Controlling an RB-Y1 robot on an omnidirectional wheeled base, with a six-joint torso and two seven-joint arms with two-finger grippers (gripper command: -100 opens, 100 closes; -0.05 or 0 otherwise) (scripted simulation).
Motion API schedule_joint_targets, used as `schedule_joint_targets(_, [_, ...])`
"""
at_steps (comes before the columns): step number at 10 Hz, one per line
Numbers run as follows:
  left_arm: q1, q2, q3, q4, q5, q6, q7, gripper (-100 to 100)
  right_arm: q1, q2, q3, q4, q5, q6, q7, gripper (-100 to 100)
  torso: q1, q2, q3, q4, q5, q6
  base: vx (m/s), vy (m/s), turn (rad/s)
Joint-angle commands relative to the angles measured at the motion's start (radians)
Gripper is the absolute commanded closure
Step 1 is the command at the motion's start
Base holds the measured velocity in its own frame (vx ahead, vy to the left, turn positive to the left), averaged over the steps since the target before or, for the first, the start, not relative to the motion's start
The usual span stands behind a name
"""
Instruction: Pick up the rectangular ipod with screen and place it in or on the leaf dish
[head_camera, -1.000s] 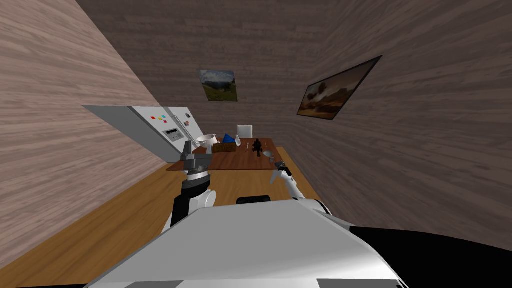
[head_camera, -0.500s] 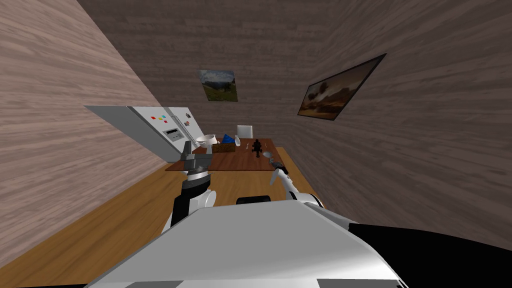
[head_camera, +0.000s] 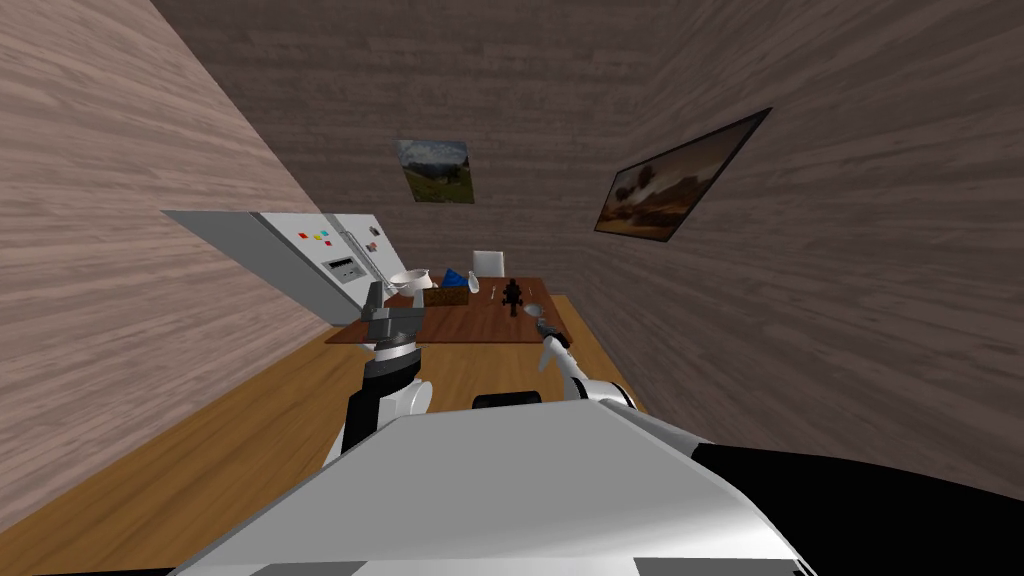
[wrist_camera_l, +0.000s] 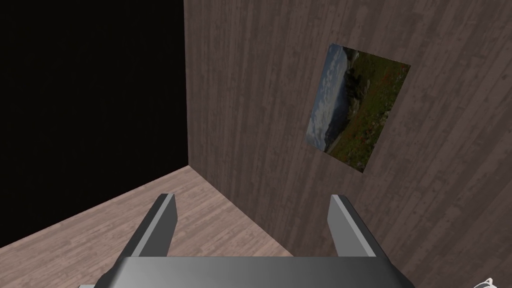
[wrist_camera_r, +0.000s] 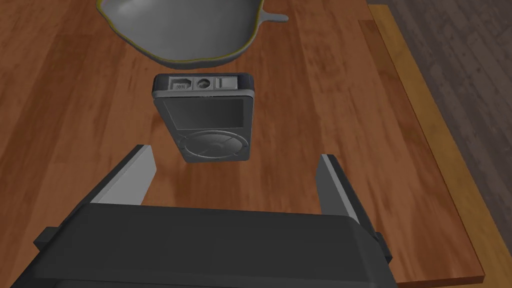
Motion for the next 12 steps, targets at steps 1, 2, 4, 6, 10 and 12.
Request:
schedule_joint_targets(1, [0.000, 0.000, 0.000, 0.000, 0.000, 0.000, 0.000, 0, -0.028, 0.039, -0.009, 0.038, -0.021, -0.002, -0.028, -100, 0.000, 0.000, 0.000, 0.000, 0.000, 0.000, 0.063, -0.107, -0.014])
schedule_joint_targets(2, [0.000, 0.000, 0.000, 0.000, 0.000, 0.000, 0.000, 0, -0.028, 0.039, -0.009, 0.030, -0.021, -0.002, -0.028, -100, -0.002, -0.001, -0.001, 0.000, 0.000, 0.000, 0.048, -0.076, 0.000])
schedule_joint_targets(4, [0.000, 0.000, 0.000, 0.000, 0.000, 0.000, 0.000, 0, -0.041, 0.064, -0.018, 0.050, -0.029, -0.002, -0.036, -100, 0.001, 0.001, 0.000, 0.000, 0.000, 0.000, 0.025, -0.038, -0.014])
schedule_joint_targets(6, [0.000, 0.000, 0.000, 0.000, 0.000, 0.000, 0.000, 0, -0.041, 0.079, -0.038, 0.039, -0.025, 0.006, -0.026, -100, -0.001, -0.001, 0.000, 0.000, 0.000, 0.000, 0.046, -0.068, -0.012])
schedule_joint_targets(10, [0.000, 0.000, 0.000, 0.000, 0.000, 0.000, 0.000, 0, -0.028, 0.083, -0.019, 0.046, -0.031, -0.019, -0.040, 100, 0.002, 0.000, 0.000, 0.000, 0.000, 0.000, 0.037, -0.024, 0.039])
schedule_joint_targets(12, [0.000, 0.000, 0.000, 0.000, 0.000, 0.000, 0.000, 0, -0.029, 0.084, -0.018, 0.045, -0.031, -0.019, -0.039, 100, 0.003, 0.002, 0.001, 0.000, 0.000, 0.000, 0.000, 0.000, 0.000])
